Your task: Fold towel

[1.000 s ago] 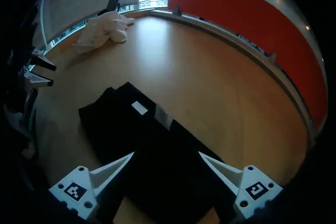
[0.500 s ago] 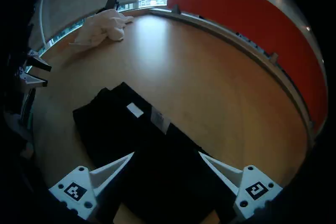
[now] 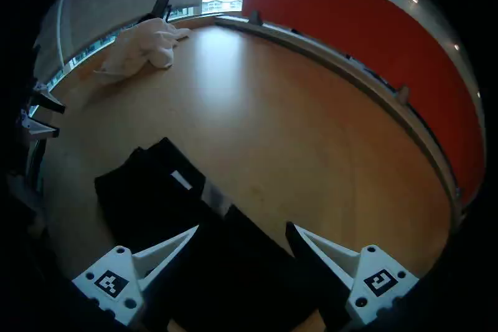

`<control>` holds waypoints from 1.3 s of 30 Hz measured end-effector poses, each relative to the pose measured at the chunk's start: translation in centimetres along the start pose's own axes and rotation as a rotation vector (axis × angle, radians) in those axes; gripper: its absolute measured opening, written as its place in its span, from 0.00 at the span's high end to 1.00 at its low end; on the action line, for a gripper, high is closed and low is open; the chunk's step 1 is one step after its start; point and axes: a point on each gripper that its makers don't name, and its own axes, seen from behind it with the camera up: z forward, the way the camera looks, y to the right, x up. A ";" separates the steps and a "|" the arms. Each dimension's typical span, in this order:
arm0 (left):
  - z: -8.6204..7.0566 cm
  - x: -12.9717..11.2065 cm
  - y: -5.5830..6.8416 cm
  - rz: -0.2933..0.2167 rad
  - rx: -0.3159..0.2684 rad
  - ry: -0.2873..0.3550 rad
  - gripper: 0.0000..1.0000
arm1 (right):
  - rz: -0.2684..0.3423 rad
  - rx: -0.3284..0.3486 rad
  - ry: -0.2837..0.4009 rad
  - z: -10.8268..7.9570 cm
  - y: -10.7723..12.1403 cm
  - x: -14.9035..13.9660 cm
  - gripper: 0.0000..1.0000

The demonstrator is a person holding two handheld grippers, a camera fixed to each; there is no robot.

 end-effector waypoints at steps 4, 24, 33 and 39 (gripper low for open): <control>-0.2 0.3 0.0 -0.002 0.002 0.007 0.07 | -0.007 -0.004 0.000 0.4 0.7 0.7 0.02; -1.3 -0.1 -0.2 -0.013 0.010 0.010 0.07 | -0.017 -0.018 -0.008 1.6 2.5 2.0 0.02; -1.5 -0.1 -0.3 -0.016 0.011 0.012 0.06 | -0.016 -0.011 -0.004 0.9 2.0 1.7 0.02; -1.7 -0.2 -0.2 -0.016 0.012 0.011 0.07 | 0.001 -0.002 0.001 -0.6 1.4 0.6 0.02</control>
